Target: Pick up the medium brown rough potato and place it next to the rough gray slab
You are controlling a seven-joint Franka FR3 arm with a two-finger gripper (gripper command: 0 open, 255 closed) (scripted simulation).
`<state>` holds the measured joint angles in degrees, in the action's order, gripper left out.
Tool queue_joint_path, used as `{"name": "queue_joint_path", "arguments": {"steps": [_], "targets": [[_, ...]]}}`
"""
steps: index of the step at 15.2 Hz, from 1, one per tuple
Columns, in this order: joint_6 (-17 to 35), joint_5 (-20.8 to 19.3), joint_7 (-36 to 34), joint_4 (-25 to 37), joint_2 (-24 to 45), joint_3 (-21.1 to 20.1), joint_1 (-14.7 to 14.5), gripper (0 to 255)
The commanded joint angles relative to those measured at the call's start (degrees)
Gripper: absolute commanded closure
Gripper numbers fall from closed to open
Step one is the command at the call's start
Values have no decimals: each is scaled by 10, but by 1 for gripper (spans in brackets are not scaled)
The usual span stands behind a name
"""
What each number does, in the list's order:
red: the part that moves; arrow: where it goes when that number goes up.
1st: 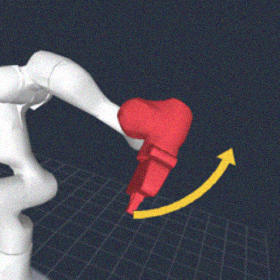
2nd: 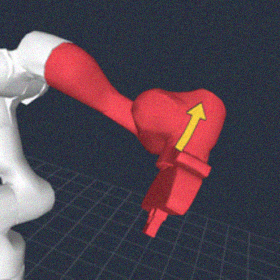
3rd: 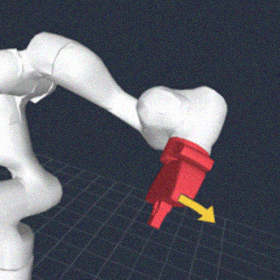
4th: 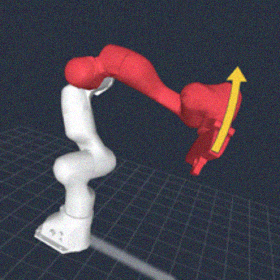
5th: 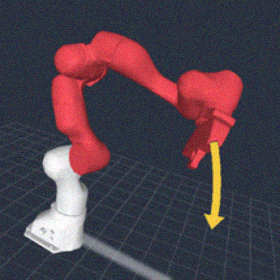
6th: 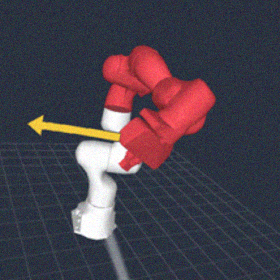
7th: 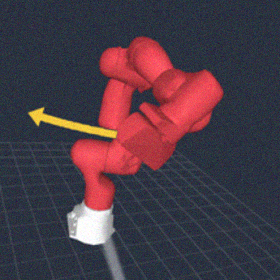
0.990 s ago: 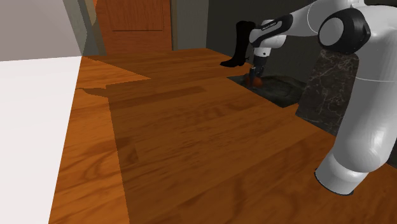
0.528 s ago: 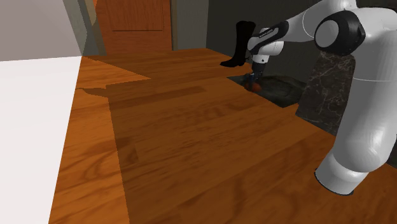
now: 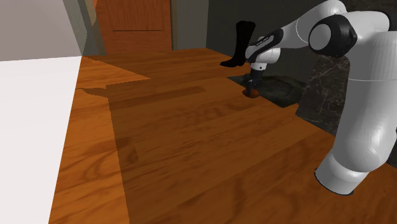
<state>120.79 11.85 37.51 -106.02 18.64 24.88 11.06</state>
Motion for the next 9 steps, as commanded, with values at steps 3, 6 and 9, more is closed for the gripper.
{"name": "queue_joint_path", "arguments": {"steps": [3, 6, 9], "targets": [[24, 8, 5, -13, 12, -3, 1, 255], [24, 8, 5, -13, 12, -3, 1, 255], [24, 8, 5, -13, 12, -3, 1, 255]]}}
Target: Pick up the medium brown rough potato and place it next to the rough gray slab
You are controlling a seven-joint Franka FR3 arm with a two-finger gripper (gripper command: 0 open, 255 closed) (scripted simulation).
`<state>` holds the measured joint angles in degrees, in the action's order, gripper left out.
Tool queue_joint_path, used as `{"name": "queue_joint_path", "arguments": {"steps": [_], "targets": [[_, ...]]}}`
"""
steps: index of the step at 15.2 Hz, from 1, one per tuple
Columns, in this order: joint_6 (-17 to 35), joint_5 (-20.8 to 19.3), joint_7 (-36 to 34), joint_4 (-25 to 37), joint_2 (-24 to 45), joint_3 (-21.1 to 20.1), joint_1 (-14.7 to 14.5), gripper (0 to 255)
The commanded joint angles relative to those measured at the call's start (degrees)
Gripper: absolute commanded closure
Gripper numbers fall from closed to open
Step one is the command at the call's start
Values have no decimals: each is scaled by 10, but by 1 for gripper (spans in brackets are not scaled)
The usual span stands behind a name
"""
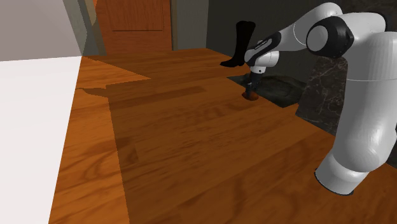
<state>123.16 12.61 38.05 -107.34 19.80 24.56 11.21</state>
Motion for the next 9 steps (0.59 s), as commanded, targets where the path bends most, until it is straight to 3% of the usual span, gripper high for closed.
{"name": "queue_joint_path", "arguments": {"steps": [1, 2, 7, 9], "targets": [[0, 0, 0, 0, 0, 0, 0, 255], [0, 0, 0, 0, 0, 0, 0, 0], [0, 0, 0, 0, 0, 0, 0, 0], [-32, -11, -7, 17, -17, 5, -2, 0]]}}
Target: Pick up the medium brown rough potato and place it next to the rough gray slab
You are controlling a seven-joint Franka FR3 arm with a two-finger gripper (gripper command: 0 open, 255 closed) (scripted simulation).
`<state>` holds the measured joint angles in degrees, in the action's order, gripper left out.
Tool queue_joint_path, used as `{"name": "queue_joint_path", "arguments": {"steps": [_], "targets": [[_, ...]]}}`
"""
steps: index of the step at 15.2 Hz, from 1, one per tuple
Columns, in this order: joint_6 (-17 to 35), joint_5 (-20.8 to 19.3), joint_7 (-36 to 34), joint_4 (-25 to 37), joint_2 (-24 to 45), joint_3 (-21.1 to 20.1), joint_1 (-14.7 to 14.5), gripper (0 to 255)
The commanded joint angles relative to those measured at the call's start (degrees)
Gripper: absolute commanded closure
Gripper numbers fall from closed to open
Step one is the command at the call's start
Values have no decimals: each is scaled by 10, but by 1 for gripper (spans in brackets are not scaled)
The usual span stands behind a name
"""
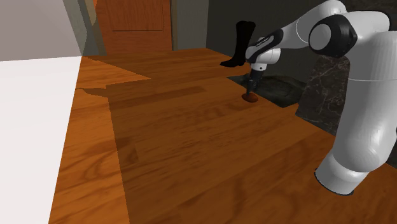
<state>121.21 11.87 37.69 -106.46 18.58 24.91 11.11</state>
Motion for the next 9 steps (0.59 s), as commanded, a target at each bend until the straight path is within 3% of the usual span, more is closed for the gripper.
{"name": "queue_joint_path", "arguments": {"steps": [1, 9], "targets": [[-29, -8, -7, 18, -13, 3, -2, 0], [-43, -12, -9, 26, -18, 5, -2, 0]]}}
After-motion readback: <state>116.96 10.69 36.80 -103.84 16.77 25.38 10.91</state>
